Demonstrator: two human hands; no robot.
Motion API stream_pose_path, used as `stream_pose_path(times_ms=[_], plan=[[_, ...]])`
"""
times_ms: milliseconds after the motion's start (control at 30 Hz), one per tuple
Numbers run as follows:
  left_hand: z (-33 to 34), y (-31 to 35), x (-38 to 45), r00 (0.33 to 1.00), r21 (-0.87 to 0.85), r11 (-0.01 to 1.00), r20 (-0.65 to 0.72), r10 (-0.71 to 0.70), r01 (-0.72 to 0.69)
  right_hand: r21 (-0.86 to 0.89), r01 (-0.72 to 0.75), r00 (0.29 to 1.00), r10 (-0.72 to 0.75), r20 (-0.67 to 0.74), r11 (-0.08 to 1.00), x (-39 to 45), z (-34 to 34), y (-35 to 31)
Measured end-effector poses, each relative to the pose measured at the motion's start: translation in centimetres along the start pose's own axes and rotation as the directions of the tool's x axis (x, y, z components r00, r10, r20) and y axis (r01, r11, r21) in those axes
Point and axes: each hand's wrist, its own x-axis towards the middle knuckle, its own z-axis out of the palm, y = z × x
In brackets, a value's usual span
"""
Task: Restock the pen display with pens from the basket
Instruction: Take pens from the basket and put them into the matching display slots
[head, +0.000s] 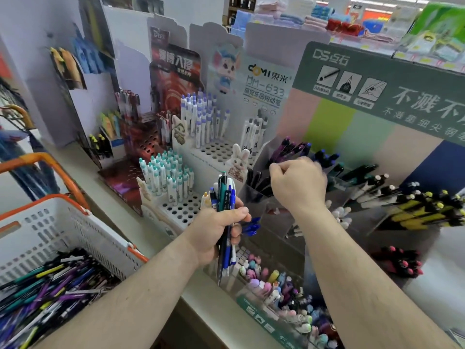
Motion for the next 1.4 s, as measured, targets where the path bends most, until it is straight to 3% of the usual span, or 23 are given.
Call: stream_pose_path(times_ms=[67,133,200,267,500,700,967,1100,1200,1267,1400], plan=[[0.2,-0.1,0.0,0.999,0.006,1.0,0.026,-0.022,0.021,0.21,0.013,1.0,-0.01,-0.014,0.978,-1.0,-1.2,-0.2],[0.5,-0.2,0.1,0.998,0.026,0.998,0.042,-0.051,0.05,0.461,-0.003,0.988,-0.067,0.136,0.887,-2.8,-2.7,-0.8],[1.1,-0.3,0.1,0.994,0.042,0.997,0.083,-0.067,0.063,0.565,-0.056,0.931,-0.161,0.326,0.823,-4.7,-3.1,-1.1],[1.7,-0.5,0.1,0.99,0.065,0.996,0.121,-0.072,0.064,0.617,-0.106,0.914,-0.168,0.368,0.78,-5.7,-2.7,-0.8],[3.2,-1.7,-0.4,0.977,0.09,0.992,0.185,-0.108,0.092,0.701,-0.186,0.941,-0.08,0.328,0.689,-7.2,-3.3,1.8],[3.7,-1.8,0.1,0.978,0.067,0.976,0.015,-0.209,0.208,0.769,-0.188,0.982,0.108,0.155,0.61,-8.8,-4.2,3.8],[1.1,-1.1,1.2,0.975,-0.159,0.986,-0.205,-0.088,0.056,0.951,-0.159,0.916,0.398,0.042,0.266,-10.5,-4.5,6.1],[0.1,-2.0,0.7,0.989,-0.05,0.99,-0.061,-0.132,0.129,0.972,-0.151,0.89,0.452,0.054,0.182,-10.5,-4.3,6.3],[0.2,-2.4,0.3,0.984,-0.065,0.982,0.03,-0.175,0.176,0.971,-0.201,0.885,0.449,0.124,0.127,-10.6,-3.5,5.5],[-0.2,-2.4,0.4,0.98,-0.213,0.958,0.094,-0.177,0.193,0.966,-0.241,0.877,0.448,0.174,0.097,-10.5,-2.8,5.1],[-1.5,-2.4,0.3,0.957,-0.556,0.789,0.254,-0.139,0.262,0.96,-0.273,0.87,0.441,0.221,0.058,-10.1,-1.9,4.1]])
